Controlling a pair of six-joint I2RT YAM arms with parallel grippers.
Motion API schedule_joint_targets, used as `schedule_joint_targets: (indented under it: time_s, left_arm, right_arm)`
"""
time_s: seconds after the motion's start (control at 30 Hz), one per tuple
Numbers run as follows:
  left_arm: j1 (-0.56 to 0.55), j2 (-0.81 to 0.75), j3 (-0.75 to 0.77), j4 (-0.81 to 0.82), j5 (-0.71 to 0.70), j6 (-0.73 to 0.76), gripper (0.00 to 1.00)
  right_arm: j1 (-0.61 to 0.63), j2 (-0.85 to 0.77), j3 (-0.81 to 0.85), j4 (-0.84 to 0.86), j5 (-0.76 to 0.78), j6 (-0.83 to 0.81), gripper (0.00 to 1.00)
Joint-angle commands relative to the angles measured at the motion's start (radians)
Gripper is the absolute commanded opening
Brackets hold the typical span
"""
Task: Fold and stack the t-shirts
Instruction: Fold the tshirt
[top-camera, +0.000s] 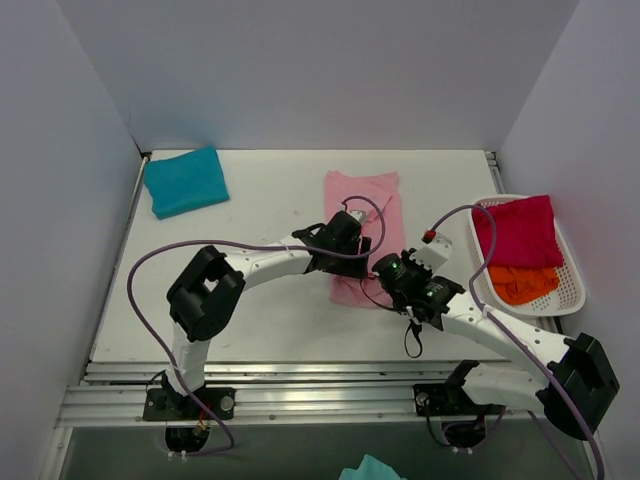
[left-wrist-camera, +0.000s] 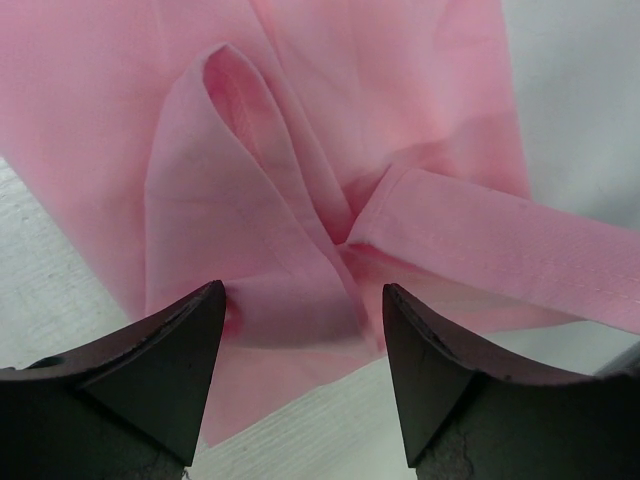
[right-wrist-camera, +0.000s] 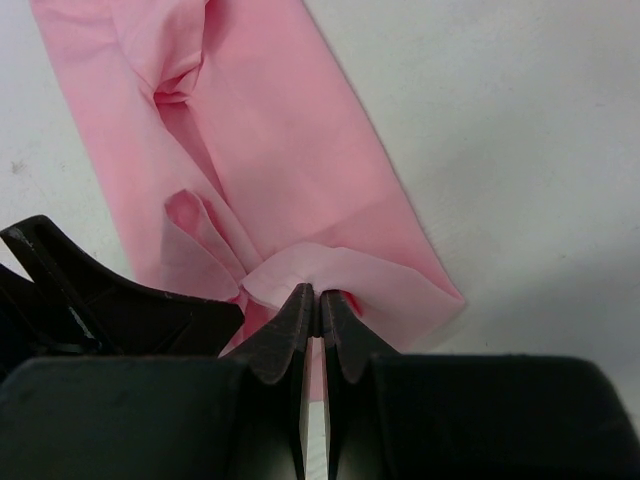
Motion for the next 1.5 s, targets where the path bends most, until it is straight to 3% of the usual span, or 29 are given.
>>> schedule_joint_targets:
  time_s: [0.0, 0.2, 0.5, 0.57, 0.7, 0.83, 1.17, 1.47]
  left_arm:
    - [0.004, -0.001, 0.049, -0.052, -0.061, 0.023, 0.73]
    - [0.004, 0.018, 0.034, -0.050, -0.074, 0.023, 0.70]
    - [0.005, 0.109, 0.071, -0.041, -0.035, 0.023, 0.56]
    - [0.005, 0.118, 0.077, -0.044, -0.034, 0.023, 0.48]
    - [0.007, 0.124, 0.086, -0.058, -0.041, 0.021, 0.19]
    - [0.005, 0.101, 0.088, -0.082, -0.071, 0.012, 0.09]
    - [-0.018, -0.118, -0.015, -0.124, -0.146, -0.025, 0.09]
    - [-0.030, -0.201, -0.046, -0.144, -0.186, -0.054, 0.09]
  right_arm:
    - [-0.018, 0.001, -0.013, 0.026, -0.006, -0.033, 0.00]
    - [-0.044, 0.017, -0.029, 0.066, -0.036, -0.053, 0.00]
    - [-0.078, 0.029, -0.053, 0.106, -0.067, -0.076, 0.00]
    - [-0.087, 0.032, -0.056, 0.114, -0.073, -0.082, 0.00]
    - [-0.093, 0.044, -0.059, 0.129, -0.082, -0.088, 0.00]
    - [-0.093, 0.043, -0.059, 0.132, -0.091, -0.090, 0.00]
    - [-0.090, -0.051, -0.064, 0.085, -0.119, -0.090, 0.00]
    - [-0.087, -0.055, -0.056, 0.094, -0.128, -0.101, 0.00]
